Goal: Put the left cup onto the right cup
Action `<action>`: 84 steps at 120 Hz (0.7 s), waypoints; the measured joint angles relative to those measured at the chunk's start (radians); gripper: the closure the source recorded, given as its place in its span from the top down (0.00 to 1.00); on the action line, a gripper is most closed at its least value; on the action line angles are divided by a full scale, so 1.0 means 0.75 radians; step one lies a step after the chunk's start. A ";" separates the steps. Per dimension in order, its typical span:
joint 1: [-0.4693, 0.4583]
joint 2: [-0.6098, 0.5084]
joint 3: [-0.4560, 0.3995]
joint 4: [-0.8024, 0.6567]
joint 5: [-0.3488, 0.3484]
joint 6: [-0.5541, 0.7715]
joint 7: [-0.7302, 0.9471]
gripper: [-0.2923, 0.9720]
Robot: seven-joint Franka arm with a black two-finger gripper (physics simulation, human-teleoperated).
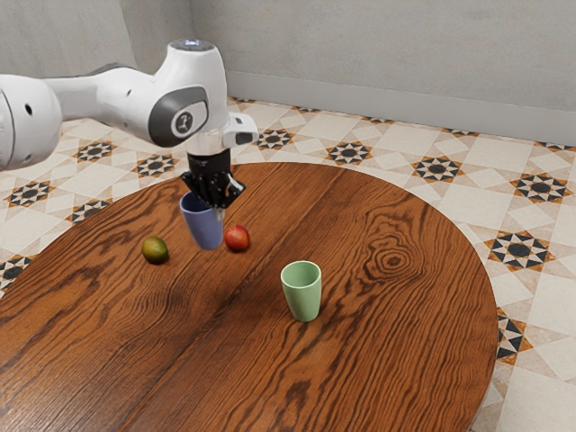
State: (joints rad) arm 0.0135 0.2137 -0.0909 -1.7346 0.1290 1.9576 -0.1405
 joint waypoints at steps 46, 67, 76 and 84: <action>-0.094 0.179 -0.157 0.305 0.002 -0.199 -0.190 0.15; -0.138 0.236 -0.171 0.363 0.004 -0.229 -0.264 0.15; -0.147 0.261 -0.186 0.382 0.004 -0.235 -0.294 0.15; -0.156 0.280 -0.192 0.400 0.004 -0.239 -0.319 0.15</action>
State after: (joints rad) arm -0.1034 0.4238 -0.2346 -1.4348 0.1318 1.7780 -0.3795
